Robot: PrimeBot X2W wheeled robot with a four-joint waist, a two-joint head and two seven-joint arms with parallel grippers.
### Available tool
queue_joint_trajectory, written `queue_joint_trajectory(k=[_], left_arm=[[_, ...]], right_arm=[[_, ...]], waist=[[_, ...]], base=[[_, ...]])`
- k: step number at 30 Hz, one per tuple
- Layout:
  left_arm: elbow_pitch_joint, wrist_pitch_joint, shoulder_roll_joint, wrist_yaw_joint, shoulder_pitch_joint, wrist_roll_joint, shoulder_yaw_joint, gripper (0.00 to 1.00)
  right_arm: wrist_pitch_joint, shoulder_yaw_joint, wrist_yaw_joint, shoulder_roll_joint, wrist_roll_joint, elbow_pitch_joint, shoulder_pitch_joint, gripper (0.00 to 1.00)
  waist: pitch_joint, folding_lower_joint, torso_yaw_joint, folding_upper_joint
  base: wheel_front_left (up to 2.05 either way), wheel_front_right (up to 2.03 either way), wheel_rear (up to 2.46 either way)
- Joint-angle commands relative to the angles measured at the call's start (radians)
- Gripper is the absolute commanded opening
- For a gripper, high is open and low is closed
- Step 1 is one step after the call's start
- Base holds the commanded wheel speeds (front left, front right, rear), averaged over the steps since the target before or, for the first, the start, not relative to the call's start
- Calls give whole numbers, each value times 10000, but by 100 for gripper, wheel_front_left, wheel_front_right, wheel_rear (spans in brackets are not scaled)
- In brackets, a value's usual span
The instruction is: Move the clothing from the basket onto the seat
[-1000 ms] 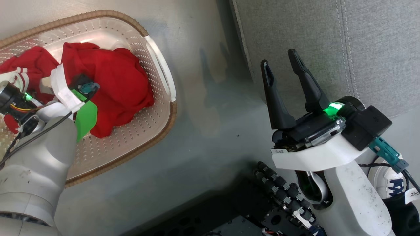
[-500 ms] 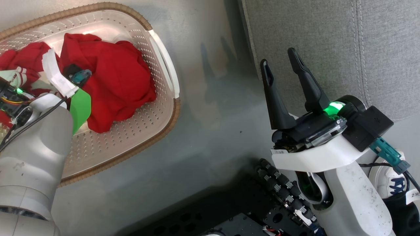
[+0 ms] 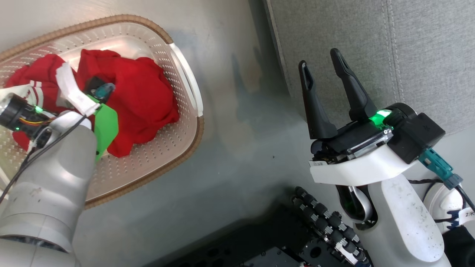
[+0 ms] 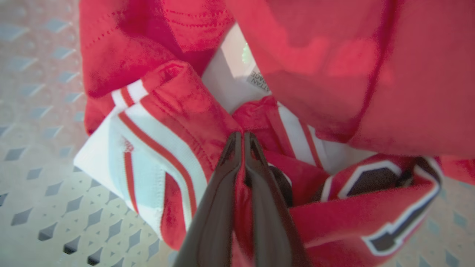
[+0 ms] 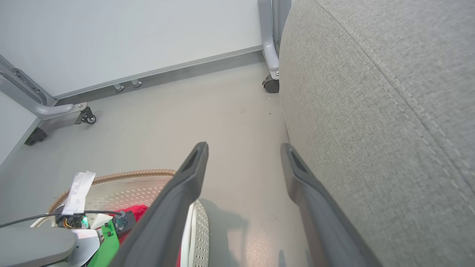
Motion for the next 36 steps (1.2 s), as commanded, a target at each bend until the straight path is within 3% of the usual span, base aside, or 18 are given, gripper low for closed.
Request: queue_joint_trajectory(k=[1,17,36], left_arm=[[-5,-77,-83,10,112,-122,0,0],[-2,-1704,-1208,-256,1103,-909,31,0],[-317,-5455,-1693,-6,2334,-2537,562,0]], right_arm=[[-35,-37,1,4,-145,120,16,100],[-35,-325,1,-225,-733,756,476,100],[-35,-431,1,-720,-863,1113,1719,100]], waist=[[-452,0,201,0],[-3138,0,1143,0],[-6393,0,2405,0]], base=[[0,0,0],[0,0,0],[0,0,0]])
